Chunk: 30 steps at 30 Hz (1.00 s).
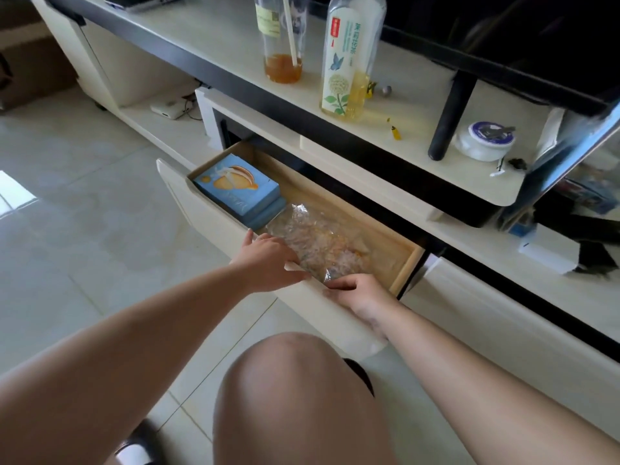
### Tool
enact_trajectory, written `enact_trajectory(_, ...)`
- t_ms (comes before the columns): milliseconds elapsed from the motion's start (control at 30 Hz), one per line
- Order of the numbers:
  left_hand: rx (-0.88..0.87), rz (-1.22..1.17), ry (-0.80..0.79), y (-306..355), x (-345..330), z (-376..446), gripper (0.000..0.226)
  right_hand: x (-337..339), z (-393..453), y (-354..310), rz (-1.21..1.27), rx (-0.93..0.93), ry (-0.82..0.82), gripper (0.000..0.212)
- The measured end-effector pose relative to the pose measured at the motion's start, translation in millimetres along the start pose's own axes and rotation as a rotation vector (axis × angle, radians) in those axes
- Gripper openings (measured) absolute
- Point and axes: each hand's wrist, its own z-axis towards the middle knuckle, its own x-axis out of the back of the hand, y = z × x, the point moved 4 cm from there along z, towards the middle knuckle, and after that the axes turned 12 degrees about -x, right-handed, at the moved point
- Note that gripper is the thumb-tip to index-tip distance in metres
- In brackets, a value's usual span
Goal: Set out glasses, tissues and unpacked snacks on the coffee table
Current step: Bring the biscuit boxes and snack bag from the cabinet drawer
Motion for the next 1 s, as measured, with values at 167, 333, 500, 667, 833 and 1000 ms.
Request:
enact_trajectory(167,0.03,-0.022,-0.065,-3,0,-12,0.037,-14,-9,7,0.003,0.01,-0.032,0.025)
enact_trajectory(333,0.094,-0.139,-0.003,-15,8,0,0.022,0,-2,-7,-0.132,0.094,-0.01,0.023)
enact_trajectory(500,0.292,-0.239,0.055,-50,11,36,0.06,38,24,-45,-0.469,0.271,0.249,0.043)
enact_trajectory(667,0.466,-0.293,-0.113,-79,-6,80,0.074,50,80,-59,-0.747,0.212,0.233,0.071)
enact_trajectory(833,0.495,-0.449,-0.175,-96,-29,109,0.088,48,122,-54,-0.79,0.107,0.16,0.088)
enact_trajectory(1000,0.431,-0.561,-0.197,-106,-49,119,0.076,46,134,-47,-0.691,0.02,0.002,0.094)
